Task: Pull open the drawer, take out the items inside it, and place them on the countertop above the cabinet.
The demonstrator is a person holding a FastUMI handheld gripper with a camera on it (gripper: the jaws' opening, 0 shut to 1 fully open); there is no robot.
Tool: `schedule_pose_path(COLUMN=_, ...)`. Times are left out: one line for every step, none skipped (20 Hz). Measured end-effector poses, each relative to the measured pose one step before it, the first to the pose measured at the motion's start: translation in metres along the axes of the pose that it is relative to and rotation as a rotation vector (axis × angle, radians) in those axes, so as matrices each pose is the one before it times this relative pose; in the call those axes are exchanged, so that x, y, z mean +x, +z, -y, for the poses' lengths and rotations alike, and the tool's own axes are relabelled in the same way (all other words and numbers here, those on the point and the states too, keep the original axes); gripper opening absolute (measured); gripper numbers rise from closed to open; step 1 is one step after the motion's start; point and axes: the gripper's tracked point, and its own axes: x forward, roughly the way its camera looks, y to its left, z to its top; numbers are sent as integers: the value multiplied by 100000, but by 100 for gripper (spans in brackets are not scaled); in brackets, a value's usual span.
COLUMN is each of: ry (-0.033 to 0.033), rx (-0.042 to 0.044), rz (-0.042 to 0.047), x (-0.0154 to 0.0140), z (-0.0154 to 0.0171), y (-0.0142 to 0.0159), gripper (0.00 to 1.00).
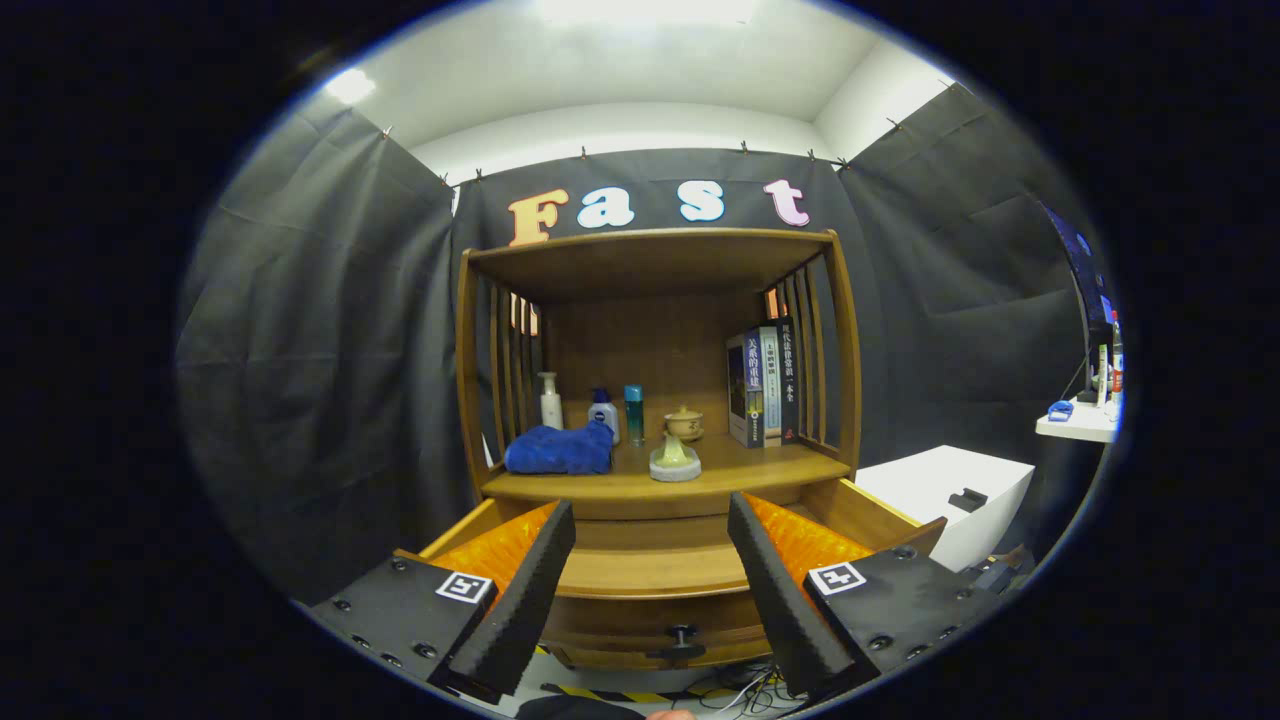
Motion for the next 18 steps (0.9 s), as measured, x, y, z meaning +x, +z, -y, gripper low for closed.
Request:
schedule_pose_path(ry=-1517, rx=-674, rz=481, x=394, z=639, y=-848, gripper=99)
schedule_pose_path(ry=-500, rx=-1192, rz=200, x=307, z=238, y=-899, gripper=99)
schedule_pose_path(ry=246, rx=-1343, rz=-85, x=29, z=-94, y=-913, gripper=99)
schedule_pose_path(ry=-96, rx=-1428, rz=-871, x=52, z=98, y=-1066, gripper=99)
schedule_pose_path(ry=-94, rx=-799, rz=-446, x=146, z=61, y=-878, gripper=99)
schedule_pose_path(ry=398, rx=209, rz=-436, x=55, z=-71, y=-849, gripper=99)
schedule_pose_path(ry=406, rx=532, rz=-661, x=1424, z=233, y=-958, gripper=99)
schedule_pose_path(ry=209, rx=450, rz=-219, x=165, z=-4, y=-511, gripper=99)
schedule_pose_path(ry=-281, rx=54, rz=-387, x=220, z=57, y=-382, gripper=99)
schedule_pose_path(ry=-593, rx=-272, rz=-192, x=210, z=241, y=-483, gripper=99)
schedule_pose_path(ry=-757, rx=-90, rz=-56, x=96, z=297, y=-446, gripper=99)
schedule_pose_path(ry=-442, rx=245, rz=-931, x=199, z=114, y=-739, gripper=99)
schedule_pose_path(ry=57, rx=401, rz=-931, x=122, z=-82, y=-723, gripper=99)
schedule_pose_path(ry=372, rx=-124, rz=-748, x=121, z=-53, y=-645, gripper=99)
schedule_pose_path(ry=-171, rx=-739, rz=-555, x=173, z=81, y=-608, gripper=99)
schedule_pose_path(ry=-520, rx=-968, rz=-329, x=164, z=196, y=-539, gripper=99)
schedule_pose_path(ry=-258, rx=-786, rz=-390, x=131, z=68, y=-487, gripper=99)
schedule_pose_path(ry=136, rx=-253, rz=-494, x=275, z=-84, y=-406, gripper=99)
